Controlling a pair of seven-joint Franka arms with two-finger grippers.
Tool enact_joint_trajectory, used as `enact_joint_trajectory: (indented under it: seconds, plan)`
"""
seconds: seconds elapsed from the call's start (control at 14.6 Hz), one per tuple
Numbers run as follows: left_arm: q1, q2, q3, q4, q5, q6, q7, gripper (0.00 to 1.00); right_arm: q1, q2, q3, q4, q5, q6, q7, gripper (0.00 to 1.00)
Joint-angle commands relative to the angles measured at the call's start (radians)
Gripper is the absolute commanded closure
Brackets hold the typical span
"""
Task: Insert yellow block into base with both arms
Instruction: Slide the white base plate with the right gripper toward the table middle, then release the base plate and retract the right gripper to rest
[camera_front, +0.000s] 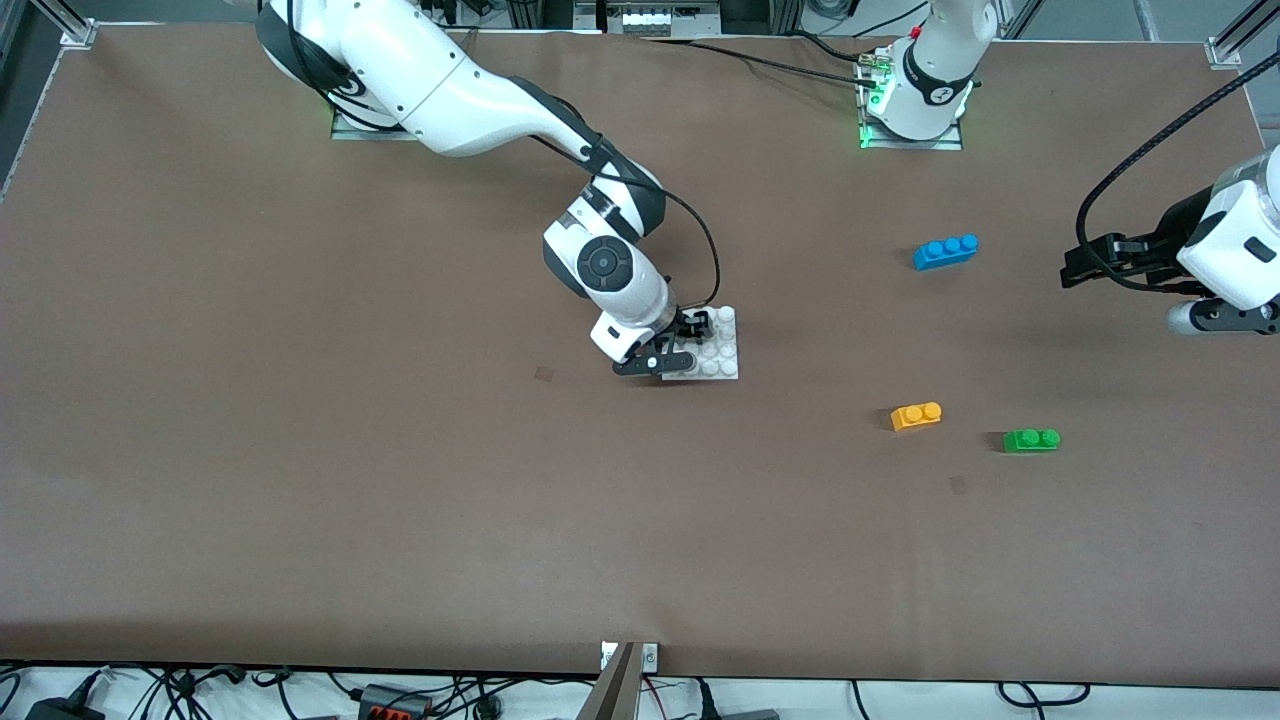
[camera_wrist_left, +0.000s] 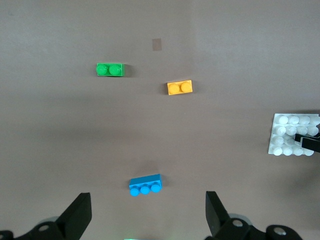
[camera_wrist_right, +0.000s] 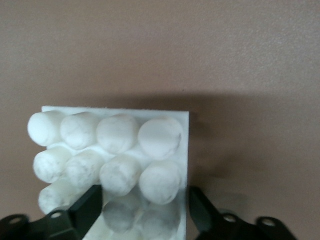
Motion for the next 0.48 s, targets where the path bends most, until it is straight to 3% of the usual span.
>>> enact_joint_trajectory:
  seconds: [0.0,0.41]
  plan:
    - [-0.005,0.008,-0.005,0.021,-0.025,-0.012,0.006,0.00,-0.026,-0.027,-0.004,0.025,-0.002,-0.069,-0.008,0.00]
    - [-0.002,0.008,-0.007,0.021,-0.026,-0.015,0.015,0.00,-0.106,-0.239,-0.027,0.021,-0.006,-0.385,-0.009,0.00]
